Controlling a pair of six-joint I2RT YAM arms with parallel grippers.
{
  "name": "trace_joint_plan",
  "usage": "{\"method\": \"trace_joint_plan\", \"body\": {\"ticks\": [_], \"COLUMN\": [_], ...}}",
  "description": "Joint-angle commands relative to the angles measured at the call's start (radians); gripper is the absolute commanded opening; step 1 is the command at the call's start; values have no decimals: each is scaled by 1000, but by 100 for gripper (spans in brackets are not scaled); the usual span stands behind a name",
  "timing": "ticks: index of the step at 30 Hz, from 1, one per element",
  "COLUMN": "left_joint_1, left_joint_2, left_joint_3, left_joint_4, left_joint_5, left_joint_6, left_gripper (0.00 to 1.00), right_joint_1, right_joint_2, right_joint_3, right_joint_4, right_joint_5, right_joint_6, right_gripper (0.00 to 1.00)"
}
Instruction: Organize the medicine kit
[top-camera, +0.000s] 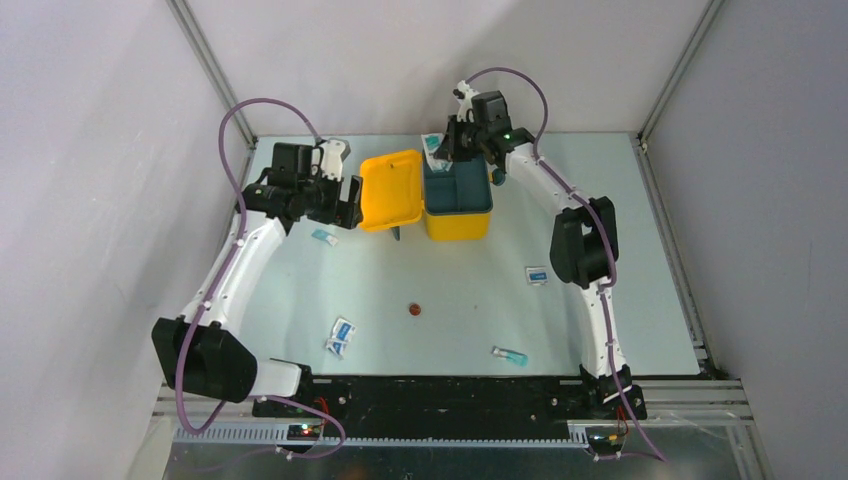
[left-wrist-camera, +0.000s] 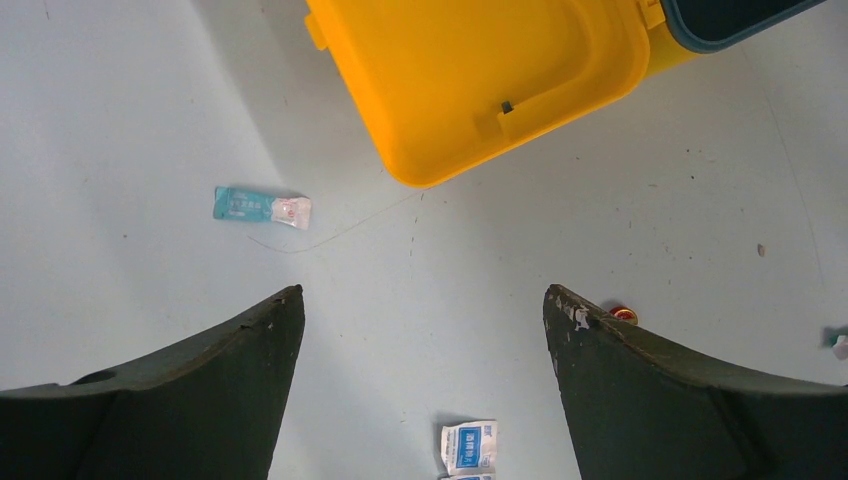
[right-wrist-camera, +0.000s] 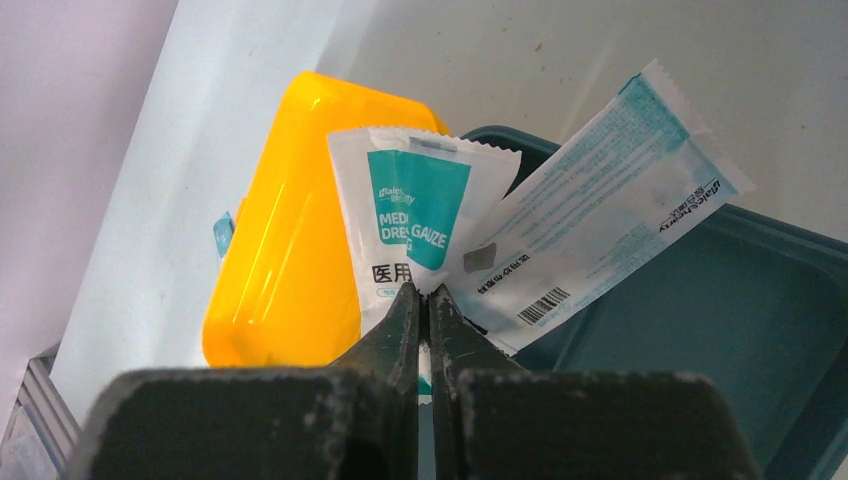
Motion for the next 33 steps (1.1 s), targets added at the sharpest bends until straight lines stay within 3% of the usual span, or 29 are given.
{"method": "trace_joint_plan", "body": {"ticks": [1, 5, 13, 25, 33], "left_joint_1": [7, 6, 6, 6, 6], "left_joint_2": [-44, -44, -8, -5, 15], "left_joint_3": [-11, -17, 5, 2, 21], "left_joint_4": [27, 27, 32, 33, 34], "left_joint_5": [-4, -1, 22, 22, 29], "left_joint_6": [23, 23, 10, 6, 1], "left_gripper": [93, 93, 93, 93, 93], "right_joint_1": [15, -7, -47, -52, -37], "right_joint_2": [-23, -78, -178, -230, -235], "right_joint_3": [54, 15, -108, -130, -235], "right_joint_4": [2, -33, -64, -132, -160], "right_joint_5": [76, 150, 119, 100, 119], "right_joint_6": [9, 23, 34, 34, 74], "right_gripper": [0, 0, 0, 0, 2]}}
